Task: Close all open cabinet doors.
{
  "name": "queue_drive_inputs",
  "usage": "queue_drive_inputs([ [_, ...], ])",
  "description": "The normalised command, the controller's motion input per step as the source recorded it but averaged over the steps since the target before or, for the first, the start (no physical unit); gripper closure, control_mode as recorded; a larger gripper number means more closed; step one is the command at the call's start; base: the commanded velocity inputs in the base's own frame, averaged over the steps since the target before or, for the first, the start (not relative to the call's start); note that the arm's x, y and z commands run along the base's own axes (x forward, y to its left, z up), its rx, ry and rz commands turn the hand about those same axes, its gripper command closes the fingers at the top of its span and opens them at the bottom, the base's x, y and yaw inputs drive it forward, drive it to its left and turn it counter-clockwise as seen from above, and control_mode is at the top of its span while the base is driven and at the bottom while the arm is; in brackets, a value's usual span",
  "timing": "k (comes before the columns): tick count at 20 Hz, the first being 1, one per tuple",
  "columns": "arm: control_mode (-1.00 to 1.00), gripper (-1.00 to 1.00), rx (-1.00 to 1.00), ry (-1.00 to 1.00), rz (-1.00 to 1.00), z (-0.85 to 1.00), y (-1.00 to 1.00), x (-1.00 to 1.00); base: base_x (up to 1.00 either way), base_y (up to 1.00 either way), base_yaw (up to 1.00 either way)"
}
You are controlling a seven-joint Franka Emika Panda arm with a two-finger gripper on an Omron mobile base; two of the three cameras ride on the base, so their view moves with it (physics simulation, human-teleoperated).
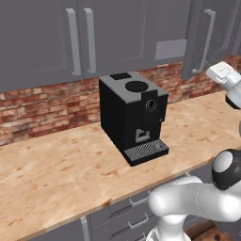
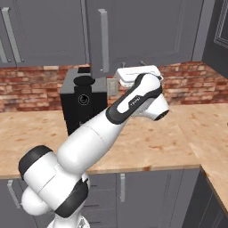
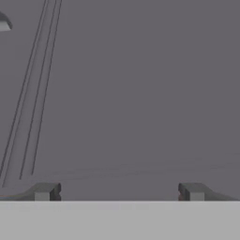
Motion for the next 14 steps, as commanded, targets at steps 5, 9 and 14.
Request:
queue_drive_inputs([
  [5,-1.0,-1.0,0.0,0.07,-0.02,0.0,0.4,0.29,0.0,0.0,0.0],
  [9,-1.0,-1.0,0.0,0.07,-0.02,0.0,0.38,0.28,0.0,0.0,0.0],
  [14,-1.0,-1.0,0.0,0.04,-0.02,0.0,0.34,0.32,0.0,0.0,0.0],
])
